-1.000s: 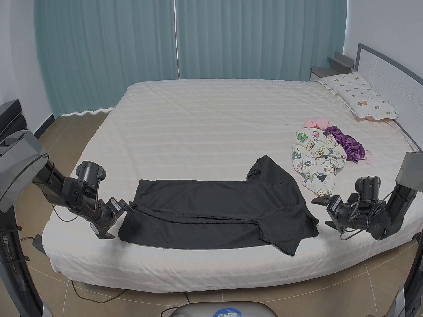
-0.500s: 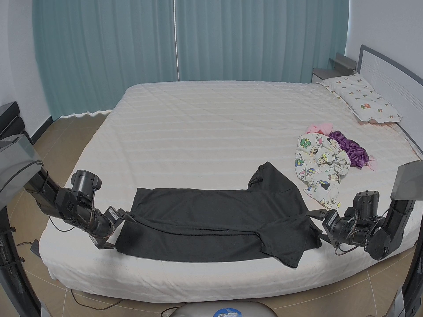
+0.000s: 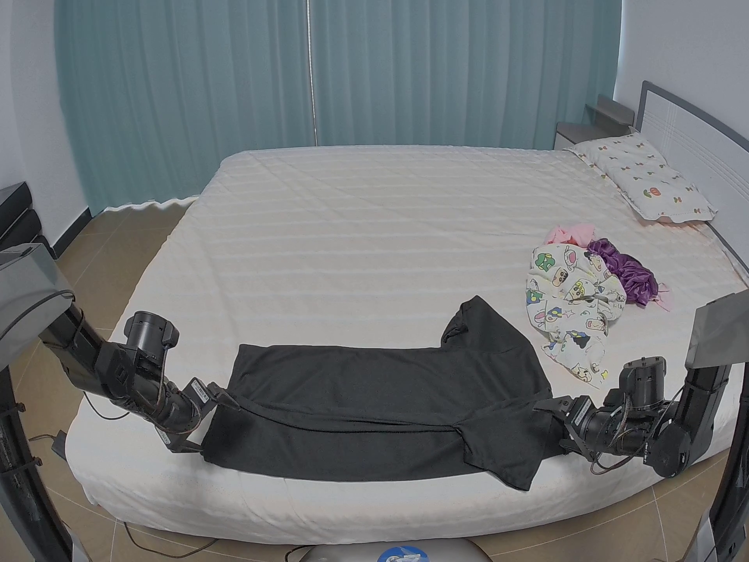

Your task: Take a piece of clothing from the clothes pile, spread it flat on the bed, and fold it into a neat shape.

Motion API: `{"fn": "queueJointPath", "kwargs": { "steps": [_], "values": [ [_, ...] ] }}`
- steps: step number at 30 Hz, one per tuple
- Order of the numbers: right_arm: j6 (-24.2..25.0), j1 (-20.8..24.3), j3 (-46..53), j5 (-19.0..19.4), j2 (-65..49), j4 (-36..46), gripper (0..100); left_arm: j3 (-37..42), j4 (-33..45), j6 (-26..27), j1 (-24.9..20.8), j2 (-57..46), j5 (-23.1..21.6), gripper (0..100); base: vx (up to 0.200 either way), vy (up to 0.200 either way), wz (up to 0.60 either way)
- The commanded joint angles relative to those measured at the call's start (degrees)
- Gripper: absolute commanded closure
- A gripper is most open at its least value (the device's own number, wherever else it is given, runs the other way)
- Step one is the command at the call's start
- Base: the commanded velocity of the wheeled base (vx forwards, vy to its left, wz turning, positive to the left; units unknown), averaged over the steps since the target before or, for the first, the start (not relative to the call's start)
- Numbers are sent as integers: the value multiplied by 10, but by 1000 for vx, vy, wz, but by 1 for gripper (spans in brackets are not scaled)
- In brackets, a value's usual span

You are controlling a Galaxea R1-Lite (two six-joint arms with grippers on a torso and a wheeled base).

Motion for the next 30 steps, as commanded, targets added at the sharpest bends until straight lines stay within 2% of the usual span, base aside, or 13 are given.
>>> {"fn": "queueJointPath", "kwargs": {
  "steps": [1, 6, 9, 11, 12, 14, 15, 17, 24, 28, 29, 30],
  "values": [
    [0, 4, 4, 1, 5, 0, 0, 4, 0, 5, -3, 1, 7, 0, 0, 0, 0],
    [-2, 4, 6, 1, 4, 0, 0, 19, -9, 29, -3, 4, 23, 0, 0, 0, 0],
    [-13, 4, 10, 1, 5, 0, 0, 49, -67, 69, -3, 23, 52, 0, 0, 0, 0],
    [-14, 4, 9, 1, 5, 0, 0, 53, -79, 72, -4, 28, 58, 0, 0, 0, 0],
    [-15, 4, 9, 1, 4, 0, 0, 62, -119, 79, -14, 42, 81, 0, 0, 0, 0],
    [-15, 4, 8, 1, 4, 0, 0, 63, -125, 79, -17, 45, 87, 0, 0, 0, 0],
    [-15, 4, 9, 0, 4, 0, 0, 73, -147, 80, -32, 62, 119, 0, 0, 0, 0],
    [-15, 4, 9, 0, 4, 0, 0, 73, -147, 81, -35, 66, 134, 0, 0, 0, 0],
    [-15, 4, 8, 0, 2, -1, 0, 69, -143, 81, -46, 71, 140, 0, 0, 0, 0],
    [-15, 4, 9, 0, 2, -1, 0, 70, -144, 82, -51, 79, 160, 0, 0, 0, 0],
    [-15, 4, 9, 0, 2, -1, 0, 70, -144, 87, -59, 86, 178, 0, 0, 0, 0],
    [-15, 4, 9, 0, 2, 0, 0, 71, -144, 92, -61, 90, 185, 100, 0, 0, 0]
  ]
}}
